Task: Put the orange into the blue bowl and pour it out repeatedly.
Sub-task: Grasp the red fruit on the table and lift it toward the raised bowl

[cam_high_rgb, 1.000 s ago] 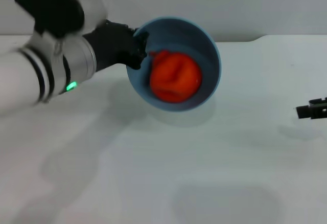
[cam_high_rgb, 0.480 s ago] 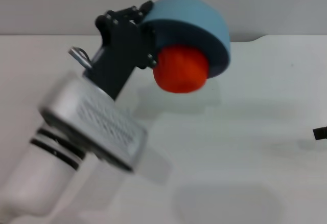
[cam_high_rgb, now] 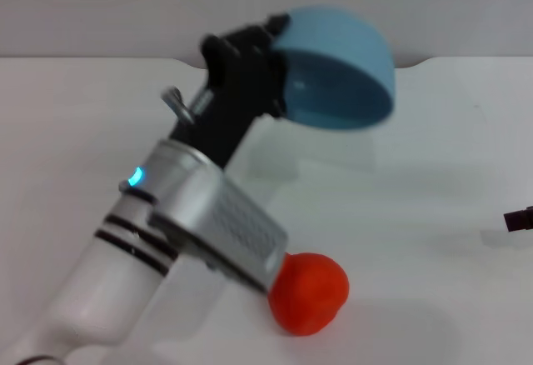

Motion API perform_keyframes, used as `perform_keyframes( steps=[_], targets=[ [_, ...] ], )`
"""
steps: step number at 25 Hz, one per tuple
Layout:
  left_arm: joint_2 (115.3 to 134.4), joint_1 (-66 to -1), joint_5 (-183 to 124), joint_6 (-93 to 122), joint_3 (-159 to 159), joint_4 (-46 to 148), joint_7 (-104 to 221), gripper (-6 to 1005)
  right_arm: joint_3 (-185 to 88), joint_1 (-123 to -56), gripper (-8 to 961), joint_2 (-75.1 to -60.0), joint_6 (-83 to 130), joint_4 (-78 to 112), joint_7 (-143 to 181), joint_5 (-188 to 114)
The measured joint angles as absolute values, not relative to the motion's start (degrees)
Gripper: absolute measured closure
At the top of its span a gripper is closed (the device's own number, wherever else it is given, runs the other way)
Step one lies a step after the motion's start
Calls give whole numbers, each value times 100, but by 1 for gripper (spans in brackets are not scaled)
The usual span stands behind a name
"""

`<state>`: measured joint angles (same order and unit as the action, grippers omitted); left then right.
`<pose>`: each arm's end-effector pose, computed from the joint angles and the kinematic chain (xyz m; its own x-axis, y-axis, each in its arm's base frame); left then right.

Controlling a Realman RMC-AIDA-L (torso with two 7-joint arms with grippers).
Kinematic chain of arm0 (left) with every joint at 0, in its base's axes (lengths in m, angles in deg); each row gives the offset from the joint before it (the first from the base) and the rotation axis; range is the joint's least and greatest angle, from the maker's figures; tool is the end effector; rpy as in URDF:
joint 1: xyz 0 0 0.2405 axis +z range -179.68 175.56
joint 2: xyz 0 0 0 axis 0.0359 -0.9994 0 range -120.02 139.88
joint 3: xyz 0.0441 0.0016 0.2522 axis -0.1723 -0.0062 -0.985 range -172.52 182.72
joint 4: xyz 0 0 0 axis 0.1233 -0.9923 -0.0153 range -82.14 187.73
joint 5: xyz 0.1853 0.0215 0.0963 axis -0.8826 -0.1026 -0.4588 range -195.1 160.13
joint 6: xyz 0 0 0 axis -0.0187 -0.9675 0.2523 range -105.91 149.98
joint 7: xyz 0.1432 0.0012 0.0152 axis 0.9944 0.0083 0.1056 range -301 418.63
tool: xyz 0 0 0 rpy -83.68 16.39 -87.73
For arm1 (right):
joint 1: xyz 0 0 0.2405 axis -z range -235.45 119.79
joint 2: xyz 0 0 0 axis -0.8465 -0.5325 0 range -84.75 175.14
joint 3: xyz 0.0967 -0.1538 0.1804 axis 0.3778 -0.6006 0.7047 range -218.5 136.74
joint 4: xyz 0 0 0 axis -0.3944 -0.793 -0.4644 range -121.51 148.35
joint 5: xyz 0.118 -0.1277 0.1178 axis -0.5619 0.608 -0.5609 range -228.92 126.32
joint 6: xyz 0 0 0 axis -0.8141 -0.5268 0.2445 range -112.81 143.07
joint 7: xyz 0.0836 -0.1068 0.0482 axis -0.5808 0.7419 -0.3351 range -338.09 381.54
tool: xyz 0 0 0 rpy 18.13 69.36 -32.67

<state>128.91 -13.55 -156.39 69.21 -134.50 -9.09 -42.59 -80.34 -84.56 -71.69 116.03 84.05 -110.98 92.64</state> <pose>-0.1428 0.2874 -0.0863 0.8335 -0.5271 -0.1658 -0.2551 -0.1010 -0.9616 0.2914 0.3144 0.0941 0.4564 -0.8737 -0.1685 -0.8701 -0.3986 -0.2900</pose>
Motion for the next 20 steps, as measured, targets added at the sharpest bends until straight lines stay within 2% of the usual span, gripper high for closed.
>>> perform_keyframes(
  steps=[3, 5, 11, 16, 20],
  targets=[
    [12870, -1437, -15008, 6763, -13382, -1120, -4270, 1000, -8035, -8457, 436, -7197, 11593, 8399, -11098, 9266],
    [12833, -1434, -14157, 5873, -12947, -1702, -4243, 1000, -8034, -8469, 435, -7209, 11573, 8395, -11098, 9267],
    [12818, -1393, -12693, 1981, -10884, -2703, -4417, 1001, -8044, -8582, 432, -7234, 11562, 8355, -11081, 9268],
    [12775, -2111, -12470, -1857, -8553, -2409, -5538, 1001, -8044, -8656, 430, -7266, 11553, 8339, -11060, 9268],
    [12752, -2657, -12939, -3797, -7243, -2068, -6378, 1000, -8043, -8714, 428, -7277, 11551, 8338, -11036, 9268]
  ],
)
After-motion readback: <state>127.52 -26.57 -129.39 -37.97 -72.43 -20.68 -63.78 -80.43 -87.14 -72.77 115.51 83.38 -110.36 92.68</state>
